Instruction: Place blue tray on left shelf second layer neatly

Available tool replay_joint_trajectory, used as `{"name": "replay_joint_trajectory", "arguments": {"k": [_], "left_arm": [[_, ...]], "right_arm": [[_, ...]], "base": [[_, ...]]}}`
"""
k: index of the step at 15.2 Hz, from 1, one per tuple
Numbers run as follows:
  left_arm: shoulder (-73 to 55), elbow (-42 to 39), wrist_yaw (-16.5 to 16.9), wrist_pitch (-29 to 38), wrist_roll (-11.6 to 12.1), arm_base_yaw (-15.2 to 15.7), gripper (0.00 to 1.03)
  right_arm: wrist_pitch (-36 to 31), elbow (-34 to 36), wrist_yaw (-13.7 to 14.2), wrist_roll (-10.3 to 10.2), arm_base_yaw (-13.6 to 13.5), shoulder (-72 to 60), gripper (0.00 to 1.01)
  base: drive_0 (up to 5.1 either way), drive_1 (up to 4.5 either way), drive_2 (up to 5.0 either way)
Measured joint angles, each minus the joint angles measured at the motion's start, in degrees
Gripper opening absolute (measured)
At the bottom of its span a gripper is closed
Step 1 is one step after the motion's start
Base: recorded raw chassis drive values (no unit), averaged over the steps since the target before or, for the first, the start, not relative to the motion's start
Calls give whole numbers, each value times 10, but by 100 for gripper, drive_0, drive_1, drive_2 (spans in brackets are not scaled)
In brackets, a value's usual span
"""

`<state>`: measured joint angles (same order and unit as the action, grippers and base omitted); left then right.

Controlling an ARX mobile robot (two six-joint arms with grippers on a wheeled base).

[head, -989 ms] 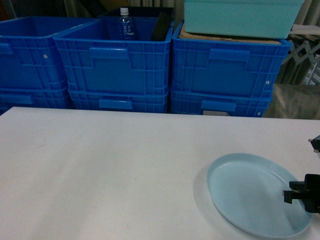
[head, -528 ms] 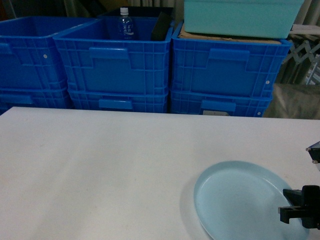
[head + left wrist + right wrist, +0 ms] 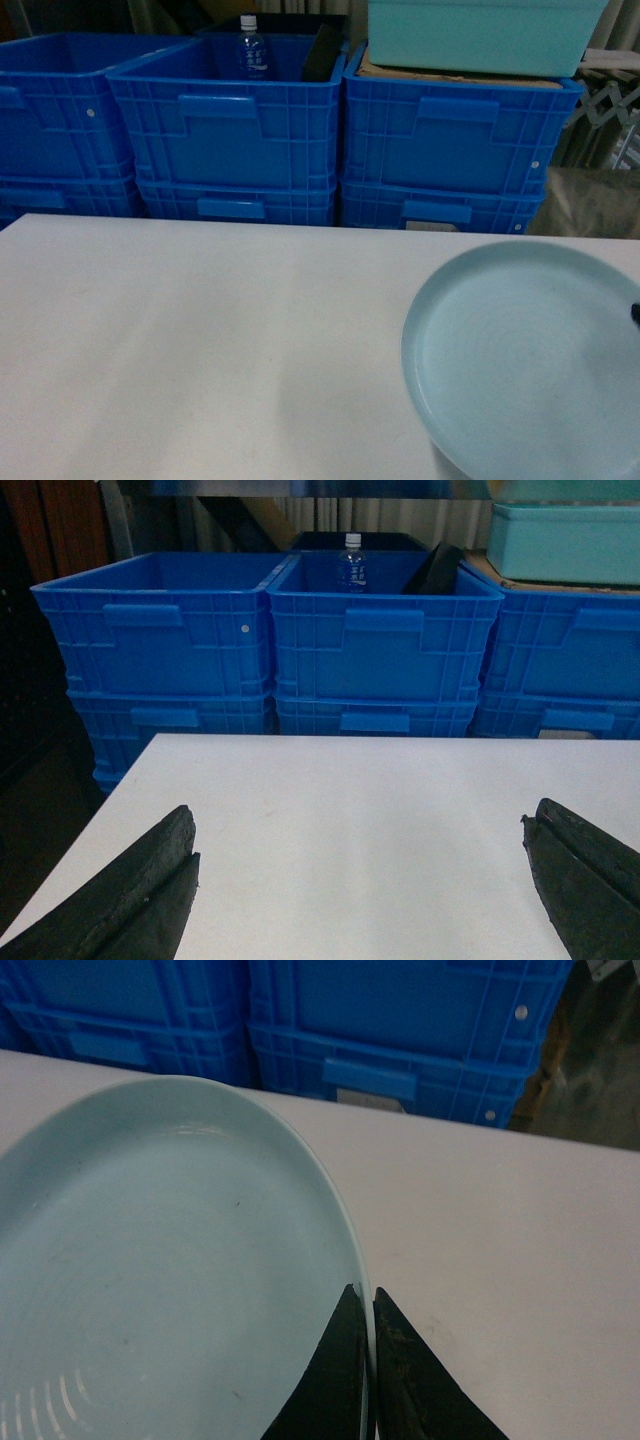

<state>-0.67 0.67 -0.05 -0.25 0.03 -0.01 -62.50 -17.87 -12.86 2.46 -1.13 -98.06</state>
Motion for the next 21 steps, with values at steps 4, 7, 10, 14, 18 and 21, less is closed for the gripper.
{"name": "replay_joint_trajectory", "arguments": {"k": [4,7,10,14,18,21], "left_arm": [[0,0,0,0,0,0,98],[0,0,0,0,0,0,98],[0,0,0,0,0,0,98],[0,0,0,0,0,0,98],[0,0,0,0,0,0,98],[0,0,0,0,0,0,98]], "right_arm": [[122,3,-21,-2,1,243,2],[197,-21,-14,-11,12,391,2],[269,-26,-23,-19,24,501,2],[381,1,-42,-31,26,644,2],[444,33,-64,-33,73,716,2],[458,55,-68,-29,62,751,2]], "base": [[0,0,0],[0,0,0],[0,0,0],[0,0,0],[0,0,0],[0,0,0]]}}
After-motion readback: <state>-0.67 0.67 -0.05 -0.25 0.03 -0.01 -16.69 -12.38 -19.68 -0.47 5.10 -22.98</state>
